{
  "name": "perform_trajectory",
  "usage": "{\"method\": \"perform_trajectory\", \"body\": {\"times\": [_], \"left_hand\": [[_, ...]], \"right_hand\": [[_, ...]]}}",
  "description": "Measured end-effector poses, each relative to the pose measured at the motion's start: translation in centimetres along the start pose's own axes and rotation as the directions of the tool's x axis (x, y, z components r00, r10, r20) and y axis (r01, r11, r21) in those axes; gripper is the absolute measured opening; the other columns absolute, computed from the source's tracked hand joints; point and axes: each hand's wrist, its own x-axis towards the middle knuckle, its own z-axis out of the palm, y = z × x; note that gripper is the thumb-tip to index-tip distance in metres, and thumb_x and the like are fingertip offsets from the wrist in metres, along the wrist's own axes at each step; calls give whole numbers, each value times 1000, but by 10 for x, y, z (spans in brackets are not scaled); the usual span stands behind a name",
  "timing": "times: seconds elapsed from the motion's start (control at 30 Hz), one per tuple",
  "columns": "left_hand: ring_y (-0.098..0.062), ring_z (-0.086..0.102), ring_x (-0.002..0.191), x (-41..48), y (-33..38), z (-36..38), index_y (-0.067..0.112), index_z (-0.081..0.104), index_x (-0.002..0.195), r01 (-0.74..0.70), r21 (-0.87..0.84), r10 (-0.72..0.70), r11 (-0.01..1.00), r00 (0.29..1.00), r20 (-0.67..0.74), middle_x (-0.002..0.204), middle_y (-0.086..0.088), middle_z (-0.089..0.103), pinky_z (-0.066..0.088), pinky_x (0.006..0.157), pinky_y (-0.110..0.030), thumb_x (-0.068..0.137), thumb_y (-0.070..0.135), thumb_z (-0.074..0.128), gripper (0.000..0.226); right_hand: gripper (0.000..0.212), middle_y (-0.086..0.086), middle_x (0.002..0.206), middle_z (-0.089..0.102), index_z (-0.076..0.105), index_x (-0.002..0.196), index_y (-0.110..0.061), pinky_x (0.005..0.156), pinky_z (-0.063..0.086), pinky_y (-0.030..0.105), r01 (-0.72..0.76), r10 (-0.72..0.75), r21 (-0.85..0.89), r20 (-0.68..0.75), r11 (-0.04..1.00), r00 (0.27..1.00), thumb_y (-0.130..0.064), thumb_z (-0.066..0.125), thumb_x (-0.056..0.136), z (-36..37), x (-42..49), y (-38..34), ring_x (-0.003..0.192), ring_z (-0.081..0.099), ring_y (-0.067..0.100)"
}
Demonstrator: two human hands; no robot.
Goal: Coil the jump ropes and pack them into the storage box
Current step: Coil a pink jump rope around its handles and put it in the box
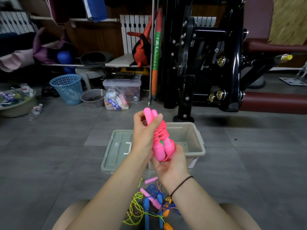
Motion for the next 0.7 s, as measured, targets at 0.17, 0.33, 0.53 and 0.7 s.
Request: {"method": "perform_trajectory", "body": {"times": [0.17, 0.33, 0.53, 0.7], "left_hand": [[-16, 56, 73, 5, -5, 1, 10, 52, 96, 68, 15, -68, 998, 998, 7, 85, -4, 56, 49, 71, -33, 77, 8, 72, 28], [-14, 51, 74, 3, -11, 2, 20, 58, 80, -22, 264, 24, 964, 1000, -2, 80, -3, 53, 45, 71, -33, 64, 23, 70, 21], [-14, 52, 77, -9, -5, 2, 34, 59, 77, -180, 430, 145, 885, 983, 114, 88, -8, 56, 46, 77, -39, 62, 37, 69, 18], [-4, 47, 65, -11, 13, 6, 20, 46, 83, -128, 101, 112, 987, 982, 152, 71, 11, 49, 42, 64, -18, 92, 21, 57, 14]], "right_hand": [[31, 13, 88, 66, 60, 110, -13, 61, 59, 35, -15, 15, 8, -36, 1000, 999, -26, 37, 94, 1, 7, 0, 85, 64, 28], [36, 11, 78, 70, 65, 88, -15, 72, 55, 39, -63, 66, 44, -80, 997, 995, -32, 34, 94, -4, 9, 3, 90, 64, 31], [44, -2, 31, 48, 47, 63, -19, 86, 50, 43, -68, 74, 47, -123, 997, 990, -36, 29, 98, 4, -4, 0, 38, 58, 16], [41, 7, 49, 60, 52, 67, -15, 55, 55, 33, 19, -19, 4, -20, 1000, 1000, -33, 33, 97, 10, 2, -8, 47, 61, 22]]}}
